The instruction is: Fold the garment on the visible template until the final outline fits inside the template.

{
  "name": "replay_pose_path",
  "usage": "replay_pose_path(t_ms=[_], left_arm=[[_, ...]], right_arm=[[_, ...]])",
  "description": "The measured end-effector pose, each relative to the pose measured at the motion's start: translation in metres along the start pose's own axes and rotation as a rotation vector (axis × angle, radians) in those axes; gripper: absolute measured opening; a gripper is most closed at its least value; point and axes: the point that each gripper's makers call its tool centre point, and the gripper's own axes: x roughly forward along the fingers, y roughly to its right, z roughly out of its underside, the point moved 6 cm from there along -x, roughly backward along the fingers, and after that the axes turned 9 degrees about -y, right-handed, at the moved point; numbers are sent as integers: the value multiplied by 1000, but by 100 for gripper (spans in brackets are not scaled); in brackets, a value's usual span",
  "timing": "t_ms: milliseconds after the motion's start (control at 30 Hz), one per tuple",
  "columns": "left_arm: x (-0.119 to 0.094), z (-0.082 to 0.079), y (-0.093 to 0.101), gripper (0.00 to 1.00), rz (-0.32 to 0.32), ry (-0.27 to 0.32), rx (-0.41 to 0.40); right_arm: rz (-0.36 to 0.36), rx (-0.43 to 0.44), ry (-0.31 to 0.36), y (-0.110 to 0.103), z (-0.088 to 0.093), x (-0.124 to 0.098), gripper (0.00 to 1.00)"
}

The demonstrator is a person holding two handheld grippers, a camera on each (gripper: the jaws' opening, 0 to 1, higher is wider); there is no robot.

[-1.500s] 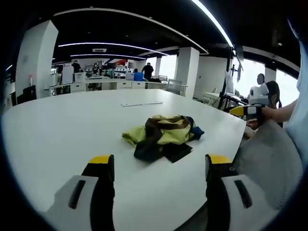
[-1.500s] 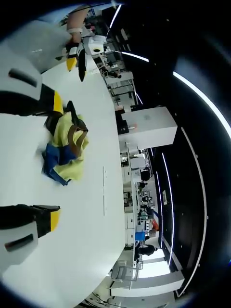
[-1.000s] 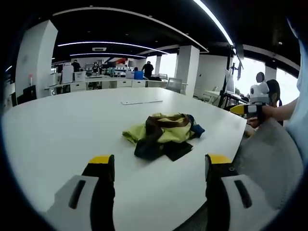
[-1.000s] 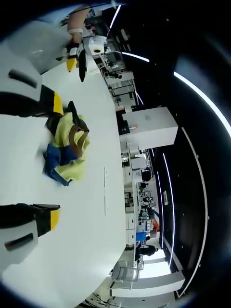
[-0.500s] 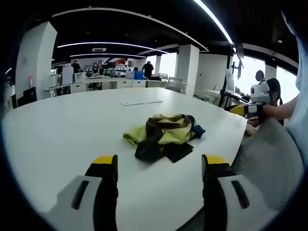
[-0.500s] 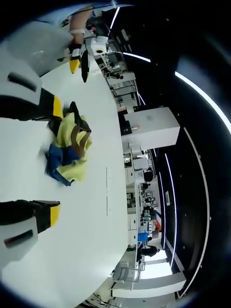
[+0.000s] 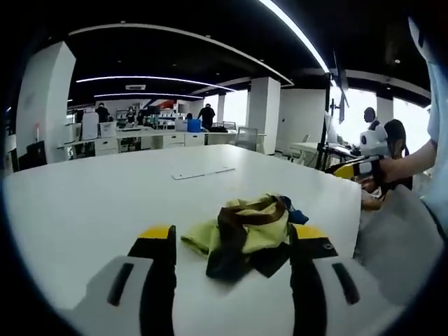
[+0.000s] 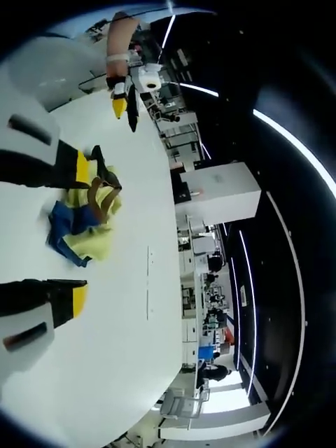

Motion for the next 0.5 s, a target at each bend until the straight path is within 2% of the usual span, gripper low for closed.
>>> replay_pose_path(t_ms=[33,67,133,167,233,333,367,400,433,500], left_arm=[[5,-4,2,59,25,17,7],[6,-4,3,58,38,8,6],[14,-1,3,51,62,-101,34],[17,-6,3,48,98,-104,86],[22,-15,-3,46,110,-91,138],[29,-23,-15,44,140,-80,94],[31,-22,-18,42,146,-88,96],[35,-16,-23,40,148,-132,112],[38,-13,-25,37,152,-151,123],[44,-5,-26,32,182,-174,114]], right_arm=[[-5,-1,-4,-1,0,3,49],[-19,0,-7,-3,0,7,49],[-31,-6,-27,-7,0,12,49],[-34,-11,-29,-8,0,14,49],[-40,-16,-29,-10,-1,17,48],[-57,-18,-48,-12,1,26,47],[-63,-25,-48,-13,2,29,47],[-66,-23,-56,-13,2,33,47],[-79,-12,-81,-15,5,37,45],[-99,-8,-98,-18,6,44,39]])
